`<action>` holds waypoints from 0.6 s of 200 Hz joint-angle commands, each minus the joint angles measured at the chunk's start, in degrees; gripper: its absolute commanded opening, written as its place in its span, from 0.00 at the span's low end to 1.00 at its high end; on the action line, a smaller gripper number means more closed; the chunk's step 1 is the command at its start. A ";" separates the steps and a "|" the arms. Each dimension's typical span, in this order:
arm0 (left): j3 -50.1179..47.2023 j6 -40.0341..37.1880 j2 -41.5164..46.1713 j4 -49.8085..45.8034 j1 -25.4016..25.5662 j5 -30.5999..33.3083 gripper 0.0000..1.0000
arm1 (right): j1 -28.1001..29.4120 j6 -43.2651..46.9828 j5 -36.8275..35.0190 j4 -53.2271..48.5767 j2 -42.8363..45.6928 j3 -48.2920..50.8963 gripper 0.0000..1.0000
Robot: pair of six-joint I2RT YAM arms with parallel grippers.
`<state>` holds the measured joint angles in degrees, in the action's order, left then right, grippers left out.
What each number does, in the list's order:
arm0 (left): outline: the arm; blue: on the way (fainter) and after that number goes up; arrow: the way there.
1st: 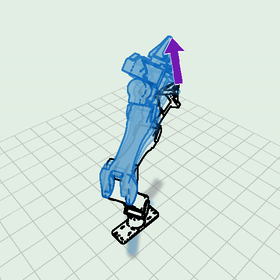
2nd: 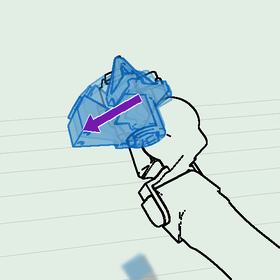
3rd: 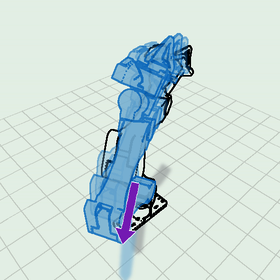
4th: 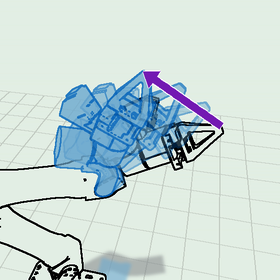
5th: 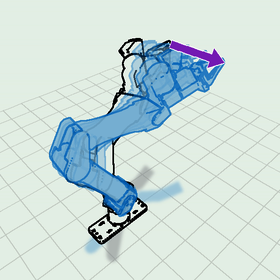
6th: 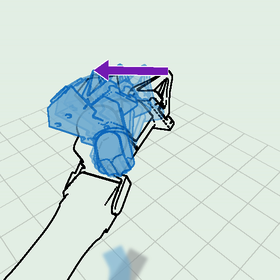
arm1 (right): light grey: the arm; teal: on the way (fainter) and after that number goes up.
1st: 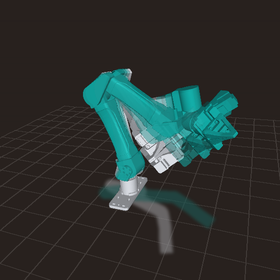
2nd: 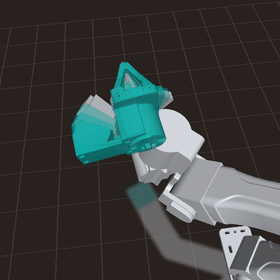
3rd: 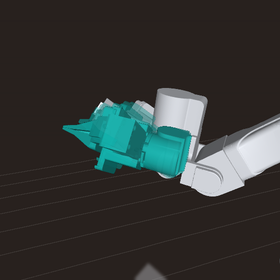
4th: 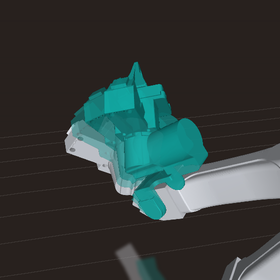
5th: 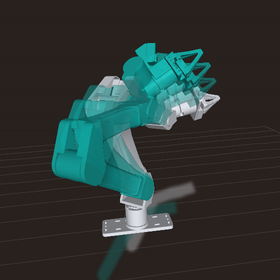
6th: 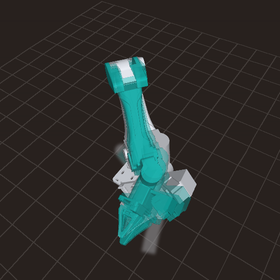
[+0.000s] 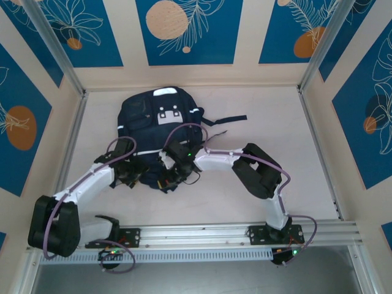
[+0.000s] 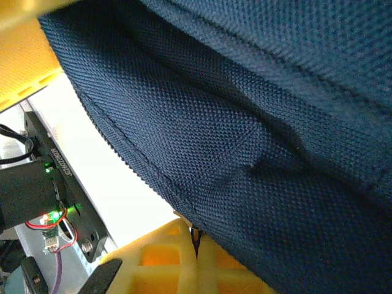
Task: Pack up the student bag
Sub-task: Zip the student bag at the center of the table.
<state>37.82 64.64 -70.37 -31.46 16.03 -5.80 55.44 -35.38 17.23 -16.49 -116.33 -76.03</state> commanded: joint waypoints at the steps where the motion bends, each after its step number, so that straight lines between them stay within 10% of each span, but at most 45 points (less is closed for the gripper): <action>1: -0.16 1.28 -1.77 2.50 0.66 -0.35 0.51 | 1.41 -0.22 -4.07 -4.18 -2.60 0.75 0.00; 50: -1.96 -0.65 -3.97 3.90 0.73 0.60 0.00 | 1.56 0.63 -8.69 -7.70 0.67 2.05 0.00; 120: -1.56 -3.51 -3.26 2.54 0.68 2.83 0.00 | -0.05 1.99 -13.35 -9.54 7.50 8.28 0.00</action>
<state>37.10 63.64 -73.60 -27.92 16.43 -6.02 56.75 -34.37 8.29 -17.52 -111.18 -72.20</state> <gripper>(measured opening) 0.047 0.048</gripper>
